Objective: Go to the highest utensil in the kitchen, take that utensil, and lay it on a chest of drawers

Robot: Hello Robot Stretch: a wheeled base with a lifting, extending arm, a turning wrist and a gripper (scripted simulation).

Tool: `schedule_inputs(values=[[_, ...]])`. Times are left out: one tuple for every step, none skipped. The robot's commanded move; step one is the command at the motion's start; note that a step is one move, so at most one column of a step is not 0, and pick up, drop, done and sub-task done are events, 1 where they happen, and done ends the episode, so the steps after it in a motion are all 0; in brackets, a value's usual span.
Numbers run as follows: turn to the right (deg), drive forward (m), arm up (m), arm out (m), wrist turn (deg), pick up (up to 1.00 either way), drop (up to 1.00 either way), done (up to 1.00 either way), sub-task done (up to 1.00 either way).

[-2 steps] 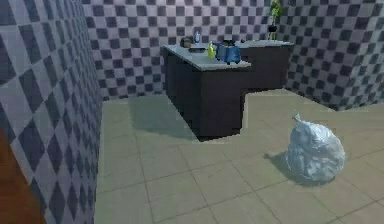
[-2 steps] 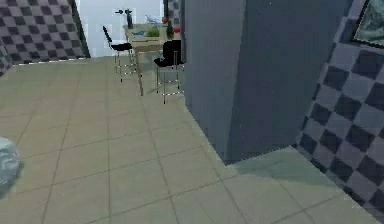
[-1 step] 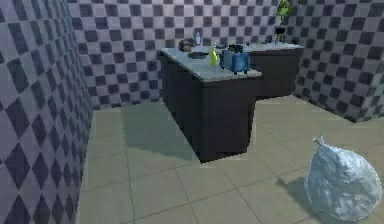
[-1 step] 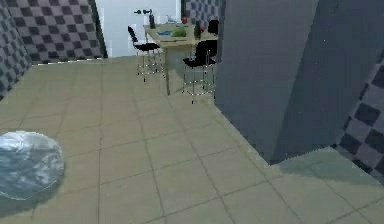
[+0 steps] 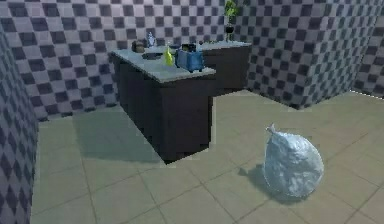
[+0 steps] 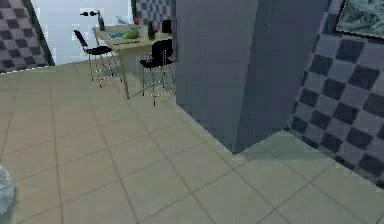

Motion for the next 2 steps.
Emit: schedule_inputs(values=[[0.0,1.00,0.00,0.00,0.0,0.00,0.00,0.00,0.00],[3.0,0.00,0.00,0.00,0.0,0.00,0.00,0.00,0.00]])
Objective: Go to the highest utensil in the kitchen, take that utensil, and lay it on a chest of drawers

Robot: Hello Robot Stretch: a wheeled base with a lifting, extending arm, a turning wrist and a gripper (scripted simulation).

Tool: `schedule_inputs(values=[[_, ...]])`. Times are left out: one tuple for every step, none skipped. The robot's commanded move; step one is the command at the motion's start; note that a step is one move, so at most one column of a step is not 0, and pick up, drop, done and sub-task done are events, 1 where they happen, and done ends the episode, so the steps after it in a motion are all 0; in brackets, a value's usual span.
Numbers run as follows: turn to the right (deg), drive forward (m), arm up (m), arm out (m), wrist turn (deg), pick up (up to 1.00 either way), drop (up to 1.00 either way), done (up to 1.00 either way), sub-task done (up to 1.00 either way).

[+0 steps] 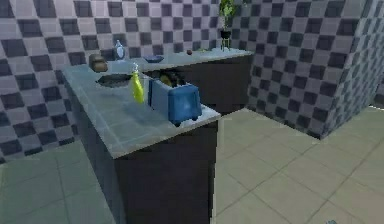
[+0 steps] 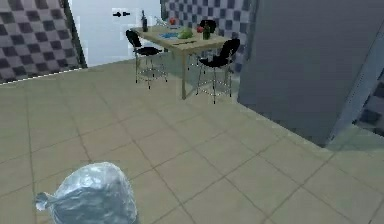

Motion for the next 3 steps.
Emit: schedule_inputs(values=[[0.0,0.35,0.00,0.00,0.0,0.00,0.00,0.00,0.00],[-45.0,0.00,0.00,0.00,0.0,0.00,0.00,0.00,0.00],[-45.0,0.00,0.00,0.00,0.0,0.00,0.00,0.00,0.00]])
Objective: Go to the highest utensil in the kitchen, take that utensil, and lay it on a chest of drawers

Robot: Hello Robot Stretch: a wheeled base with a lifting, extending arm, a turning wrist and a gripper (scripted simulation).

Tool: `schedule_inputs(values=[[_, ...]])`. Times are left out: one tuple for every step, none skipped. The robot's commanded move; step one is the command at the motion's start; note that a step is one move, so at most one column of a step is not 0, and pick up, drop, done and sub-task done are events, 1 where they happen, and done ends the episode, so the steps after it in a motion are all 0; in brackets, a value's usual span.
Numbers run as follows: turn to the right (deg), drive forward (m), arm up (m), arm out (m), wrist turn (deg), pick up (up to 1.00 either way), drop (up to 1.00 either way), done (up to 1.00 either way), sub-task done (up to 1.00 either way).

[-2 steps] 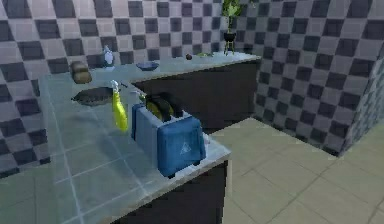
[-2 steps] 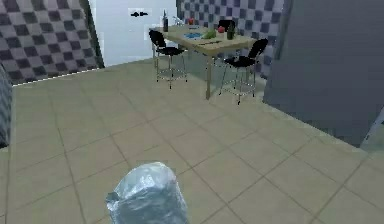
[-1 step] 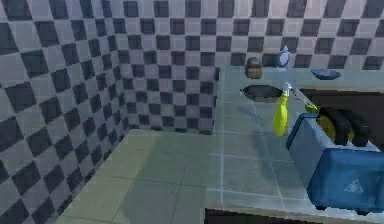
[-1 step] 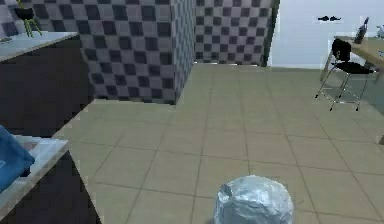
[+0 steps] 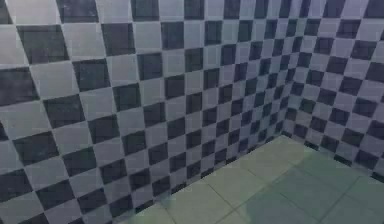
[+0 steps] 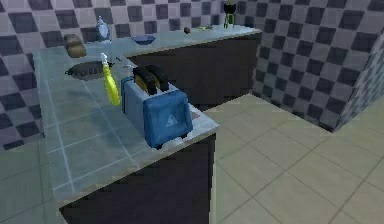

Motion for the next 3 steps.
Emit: schedule_inputs(values=[[-9.0,0.00,0.00,0.00,0.0,0.00,0.00,0.00,0.00],[0.0,0.60,0.00,0.00,0.0,0.00,0.00,0.00,0.00],[45.0,0.00,0.00,0.00,0.0,0.00,0.00,0.00,0.00]])
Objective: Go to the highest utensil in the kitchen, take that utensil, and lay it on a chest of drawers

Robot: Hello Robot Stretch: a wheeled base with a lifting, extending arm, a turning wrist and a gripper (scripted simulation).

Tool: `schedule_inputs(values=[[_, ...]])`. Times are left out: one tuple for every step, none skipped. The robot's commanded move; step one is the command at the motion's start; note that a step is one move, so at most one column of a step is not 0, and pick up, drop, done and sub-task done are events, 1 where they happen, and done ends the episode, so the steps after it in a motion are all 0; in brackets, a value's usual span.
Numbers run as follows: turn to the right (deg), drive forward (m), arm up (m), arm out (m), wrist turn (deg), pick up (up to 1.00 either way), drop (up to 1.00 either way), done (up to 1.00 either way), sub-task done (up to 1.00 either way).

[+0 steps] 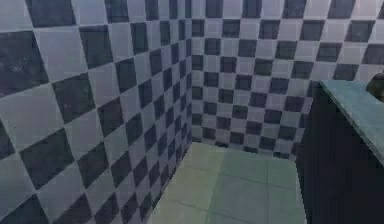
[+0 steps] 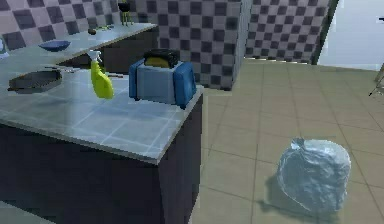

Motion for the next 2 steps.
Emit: schedule_inputs(values=[[15.0,0.00,0.00,0.00,0.0,0.00,0.00,0.00,0.00],[3.0,0.00,0.00,0.00,0.0,0.00,0.00,0.00,0.00]])
